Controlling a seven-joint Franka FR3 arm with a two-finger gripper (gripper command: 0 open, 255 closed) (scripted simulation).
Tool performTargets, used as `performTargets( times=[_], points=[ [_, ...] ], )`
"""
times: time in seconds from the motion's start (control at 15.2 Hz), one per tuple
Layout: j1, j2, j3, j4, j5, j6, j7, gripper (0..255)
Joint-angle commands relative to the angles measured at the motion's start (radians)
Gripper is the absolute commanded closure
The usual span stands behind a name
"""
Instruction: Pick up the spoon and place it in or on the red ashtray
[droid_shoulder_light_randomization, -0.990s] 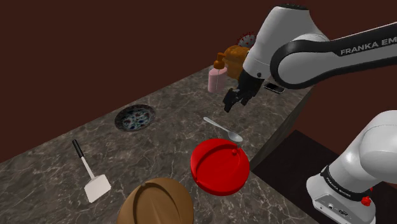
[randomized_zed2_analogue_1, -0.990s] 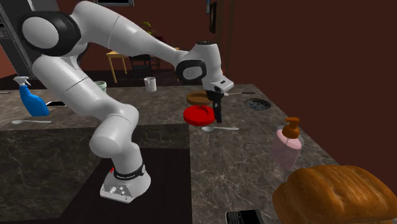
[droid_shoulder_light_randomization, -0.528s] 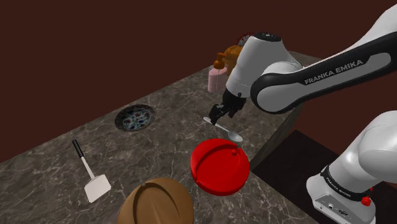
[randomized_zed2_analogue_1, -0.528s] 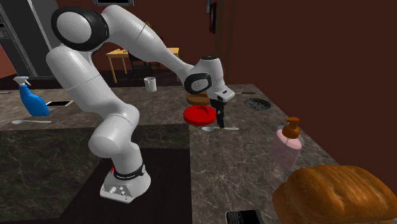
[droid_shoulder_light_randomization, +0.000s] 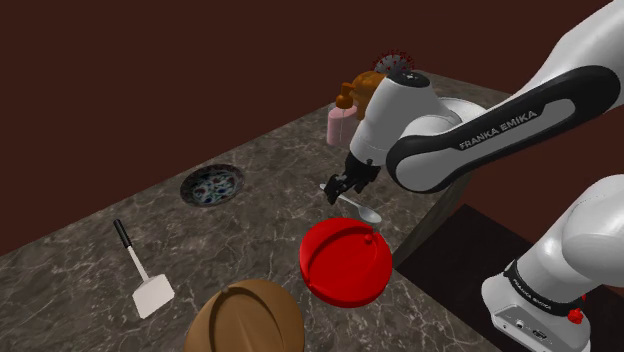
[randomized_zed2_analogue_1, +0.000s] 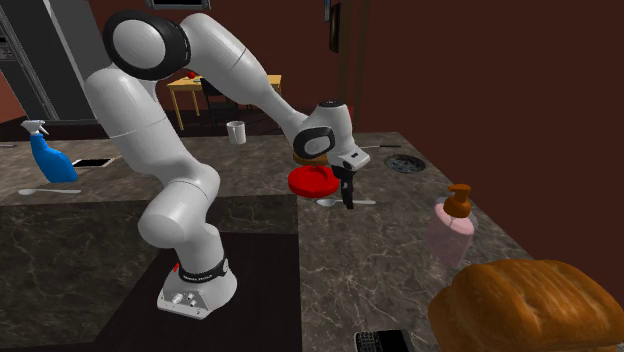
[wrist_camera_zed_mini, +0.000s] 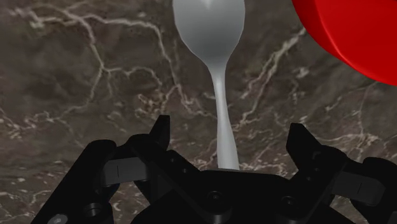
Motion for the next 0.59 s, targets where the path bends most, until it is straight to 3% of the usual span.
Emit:
performTargets(
  times=[0.0, 0.26, 0.33, 0.53],
  points=[
    [-0.001, 0.003, 0.001, 0.001, -0.002, 0.002, 0.001, 0],
    [-0.001, 0.002, 0.001, 0.001, -0.001, 0.002, 0.001, 0],
    [-0.001, 0.002, 0.001, 0.001, -0.001, 0.002, 0.001, 255],
    [-0.001, 0.002, 0.001, 0.001, -0.001, 0.002, 0.001, 255]
  ],
)
